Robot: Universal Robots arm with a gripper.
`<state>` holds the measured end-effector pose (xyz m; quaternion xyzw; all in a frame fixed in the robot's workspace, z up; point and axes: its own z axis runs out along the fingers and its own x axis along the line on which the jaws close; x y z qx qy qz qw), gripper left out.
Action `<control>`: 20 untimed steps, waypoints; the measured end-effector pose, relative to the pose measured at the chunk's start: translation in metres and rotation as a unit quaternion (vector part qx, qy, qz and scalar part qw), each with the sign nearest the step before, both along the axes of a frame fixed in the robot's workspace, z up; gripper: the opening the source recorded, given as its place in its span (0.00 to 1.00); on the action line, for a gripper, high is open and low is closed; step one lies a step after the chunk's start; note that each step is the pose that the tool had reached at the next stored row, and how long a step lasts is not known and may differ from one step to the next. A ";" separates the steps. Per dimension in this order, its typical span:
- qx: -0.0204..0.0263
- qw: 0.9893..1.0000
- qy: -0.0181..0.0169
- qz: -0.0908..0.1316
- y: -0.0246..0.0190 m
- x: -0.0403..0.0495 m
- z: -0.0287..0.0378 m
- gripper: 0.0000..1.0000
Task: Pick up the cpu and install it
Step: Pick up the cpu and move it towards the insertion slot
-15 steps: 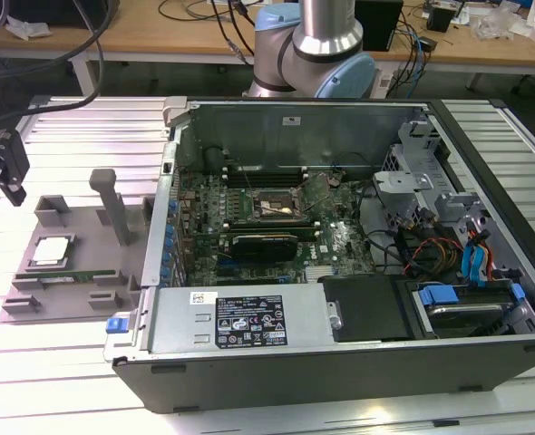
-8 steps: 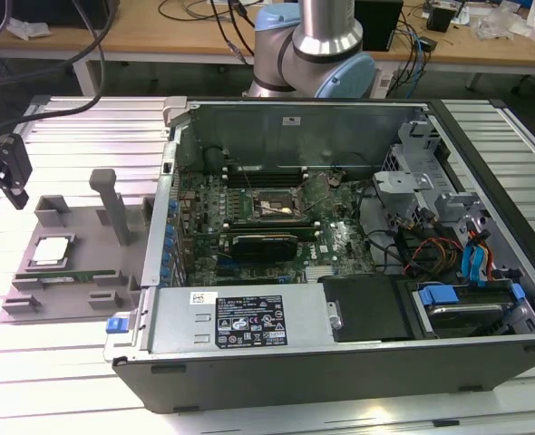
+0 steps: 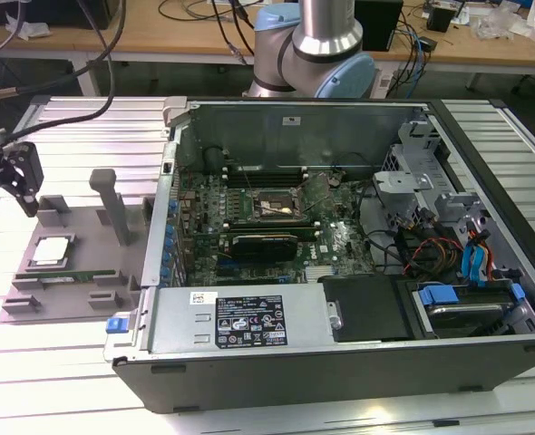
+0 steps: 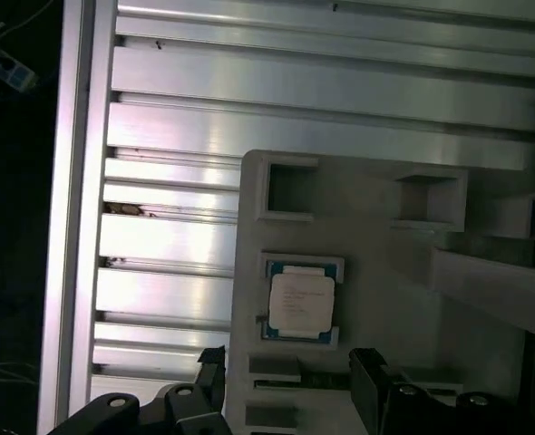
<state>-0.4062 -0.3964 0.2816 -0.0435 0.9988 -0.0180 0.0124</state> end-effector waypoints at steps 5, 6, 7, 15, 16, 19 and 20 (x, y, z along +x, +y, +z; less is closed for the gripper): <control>0.000 1.000 0.000 0.000 0.0000 0.0026 -0.0054 0.66; 0.000 1.000 0.000 0.000 0.0000 0.0029 -0.0062 0.66; 0.000 1.000 0.000 0.000 0.0000 0.0032 -0.0073 0.66; 0.000 1.000 0.000 0.000 0.0000 0.0054 -0.0148 0.66; 0.000 1.000 0.000 0.000 0.0000 0.0056 -0.0154 0.66; 0.000 1.000 0.000 0.000 0.0000 0.0064 -0.0178 0.66; 0.000 1.000 0.000 0.000 0.0000 0.0064 -0.0183 0.66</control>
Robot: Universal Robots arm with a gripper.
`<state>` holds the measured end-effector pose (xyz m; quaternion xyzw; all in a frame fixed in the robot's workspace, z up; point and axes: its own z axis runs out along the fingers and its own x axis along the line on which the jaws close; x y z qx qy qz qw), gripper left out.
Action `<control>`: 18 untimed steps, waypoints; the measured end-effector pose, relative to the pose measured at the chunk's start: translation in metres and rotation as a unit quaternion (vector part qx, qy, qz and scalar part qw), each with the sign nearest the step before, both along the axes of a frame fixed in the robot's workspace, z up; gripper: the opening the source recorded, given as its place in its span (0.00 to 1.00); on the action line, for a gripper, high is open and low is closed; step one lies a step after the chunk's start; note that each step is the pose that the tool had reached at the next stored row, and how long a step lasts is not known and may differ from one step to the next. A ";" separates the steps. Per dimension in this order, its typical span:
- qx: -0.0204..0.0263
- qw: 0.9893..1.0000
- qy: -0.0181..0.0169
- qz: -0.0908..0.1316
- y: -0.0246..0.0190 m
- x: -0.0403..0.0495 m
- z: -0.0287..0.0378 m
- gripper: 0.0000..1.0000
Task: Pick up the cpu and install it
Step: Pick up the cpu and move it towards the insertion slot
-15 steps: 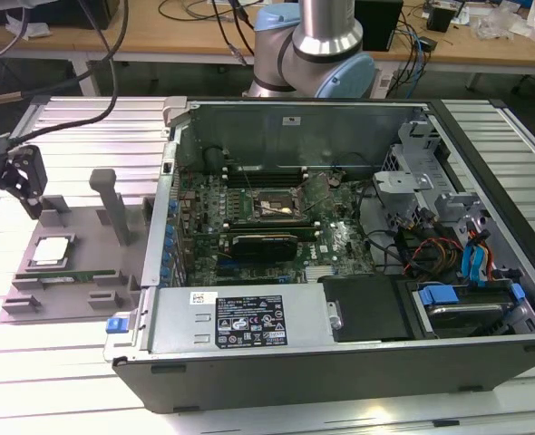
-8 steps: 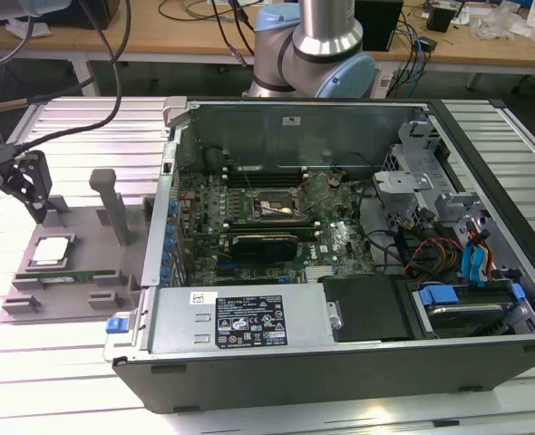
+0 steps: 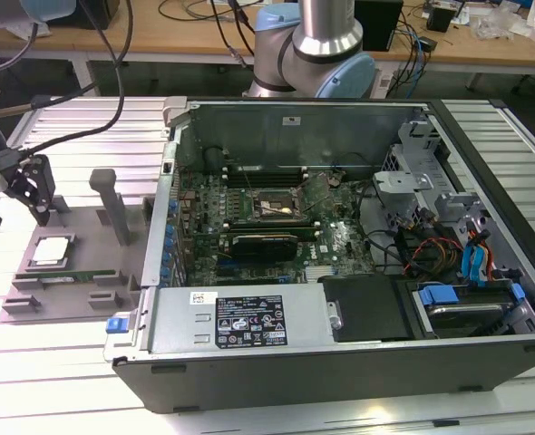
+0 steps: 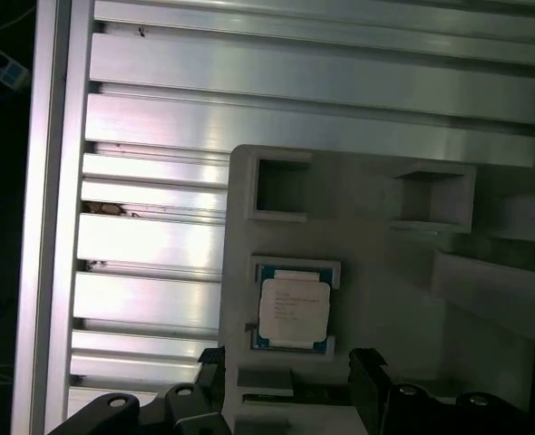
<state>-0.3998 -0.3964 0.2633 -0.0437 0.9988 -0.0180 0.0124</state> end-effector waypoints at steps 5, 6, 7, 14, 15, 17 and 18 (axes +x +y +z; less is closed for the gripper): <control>0.000 1.000 0.000 0.000 0.0000 0.0007 -0.0026 0.66; 0.000 1.000 0.000 0.000 0.0000 0.0008 -0.0030 0.66; 0.000 1.000 0.000 0.000 0.0000 0.0008 -0.0036 0.66; 0.000 1.000 0.000 0.000 0.0000 0.0013 -0.0097 0.66; 0.000 1.000 0.000 0.000 0.0000 0.0015 -0.0106 0.66; 0.000 1.000 0.000 0.000 0.0000 0.0017 -0.0124 0.66; 0.000 1.000 0.000 0.000 0.0000 0.0018 -0.0134 0.66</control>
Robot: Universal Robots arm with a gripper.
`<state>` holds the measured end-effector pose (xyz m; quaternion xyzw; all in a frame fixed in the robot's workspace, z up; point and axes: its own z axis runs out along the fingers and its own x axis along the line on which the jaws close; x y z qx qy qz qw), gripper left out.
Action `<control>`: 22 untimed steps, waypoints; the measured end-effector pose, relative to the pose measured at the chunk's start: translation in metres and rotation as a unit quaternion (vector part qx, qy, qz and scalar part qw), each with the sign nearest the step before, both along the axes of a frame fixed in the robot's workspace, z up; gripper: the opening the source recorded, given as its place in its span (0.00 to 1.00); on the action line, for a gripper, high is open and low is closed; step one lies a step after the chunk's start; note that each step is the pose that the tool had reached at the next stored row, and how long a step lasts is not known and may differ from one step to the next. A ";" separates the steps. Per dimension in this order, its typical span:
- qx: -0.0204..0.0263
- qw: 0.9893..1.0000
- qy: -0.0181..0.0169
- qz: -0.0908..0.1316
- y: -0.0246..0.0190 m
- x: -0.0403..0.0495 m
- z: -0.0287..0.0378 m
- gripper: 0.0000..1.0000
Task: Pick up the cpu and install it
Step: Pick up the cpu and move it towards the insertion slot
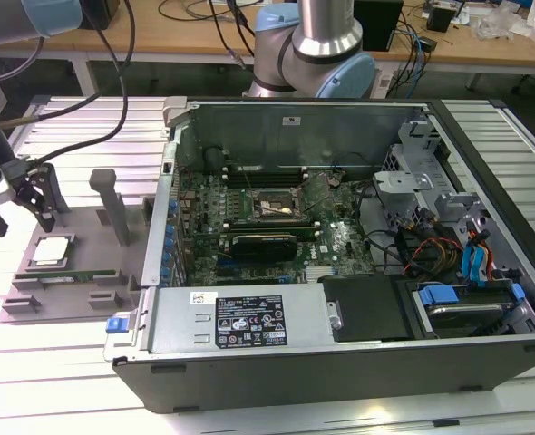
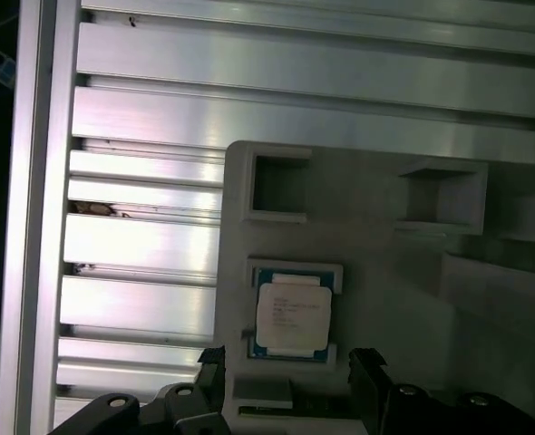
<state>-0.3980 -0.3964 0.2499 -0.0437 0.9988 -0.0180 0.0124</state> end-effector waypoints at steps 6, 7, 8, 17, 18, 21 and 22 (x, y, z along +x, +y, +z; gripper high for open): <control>0.000 1.000 0.000 0.000 0.0000 0.0006 -0.0043 0.66; 0.000 1.000 0.000 0.000 0.0000 0.0007 -0.0046 0.66; 0.000 1.000 0.000 0.000 0.0000 0.0008 -0.0053 0.66; 0.000 1.000 0.000 0.000 0.0000 0.0018 -0.0126 0.66; 0.000 1.000 0.000 0.000 0.0000 0.0020 -0.0138 0.66; -0.001 1.000 0.000 0.001 0.0000 0.0039 -0.0187 0.66; -0.001 1.000 0.000 0.001 0.0000 0.0044 -0.0200 0.66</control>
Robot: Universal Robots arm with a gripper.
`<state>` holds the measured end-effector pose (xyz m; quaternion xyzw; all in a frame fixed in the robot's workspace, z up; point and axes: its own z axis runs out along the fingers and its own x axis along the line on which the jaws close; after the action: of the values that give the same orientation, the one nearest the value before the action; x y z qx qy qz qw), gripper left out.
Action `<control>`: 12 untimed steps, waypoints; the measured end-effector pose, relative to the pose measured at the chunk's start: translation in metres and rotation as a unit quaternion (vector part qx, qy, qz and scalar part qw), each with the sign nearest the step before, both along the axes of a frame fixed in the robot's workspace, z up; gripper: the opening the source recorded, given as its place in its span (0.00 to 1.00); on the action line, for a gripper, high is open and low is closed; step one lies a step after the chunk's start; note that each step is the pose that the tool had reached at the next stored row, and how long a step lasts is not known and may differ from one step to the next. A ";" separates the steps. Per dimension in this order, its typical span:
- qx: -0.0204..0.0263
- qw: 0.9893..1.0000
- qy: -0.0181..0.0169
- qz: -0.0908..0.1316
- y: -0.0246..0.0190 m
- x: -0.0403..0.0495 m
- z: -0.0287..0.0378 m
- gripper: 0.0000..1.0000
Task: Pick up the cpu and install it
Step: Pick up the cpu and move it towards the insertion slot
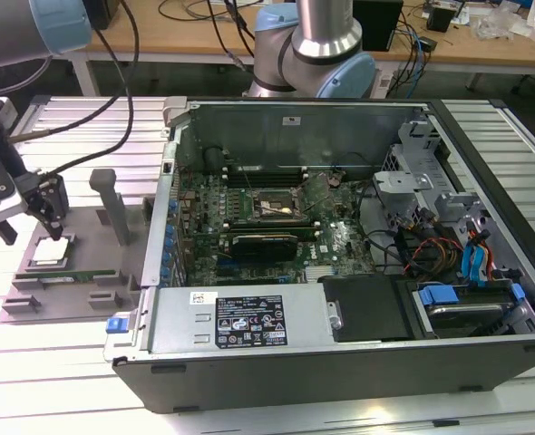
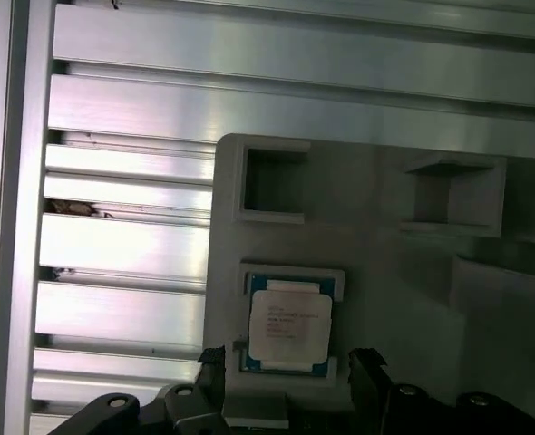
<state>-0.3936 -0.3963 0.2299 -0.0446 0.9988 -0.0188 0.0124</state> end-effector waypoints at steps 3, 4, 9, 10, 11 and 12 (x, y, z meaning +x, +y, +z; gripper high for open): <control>0.000 1.000 0.000 0.002 0.0000 0.0014 -0.0082 0.66; -0.001 1.000 0.000 0.002 0.0000 0.0016 -0.0113 0.66; 0.000 1.000 0.001 0.003 0.0000 0.0044 -0.0233 0.66; -0.001 1.000 0.001 0.002 0.0000 0.0052 -0.0262 0.66; 0.000 1.000 0.002 0.002 0.0001 0.0061 -0.0289 0.66; 0.000 1.000 0.002 0.002 0.0000 0.0064 -0.0303 0.66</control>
<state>-0.3872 -0.3963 0.1997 -0.0471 0.9987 -0.0183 0.0106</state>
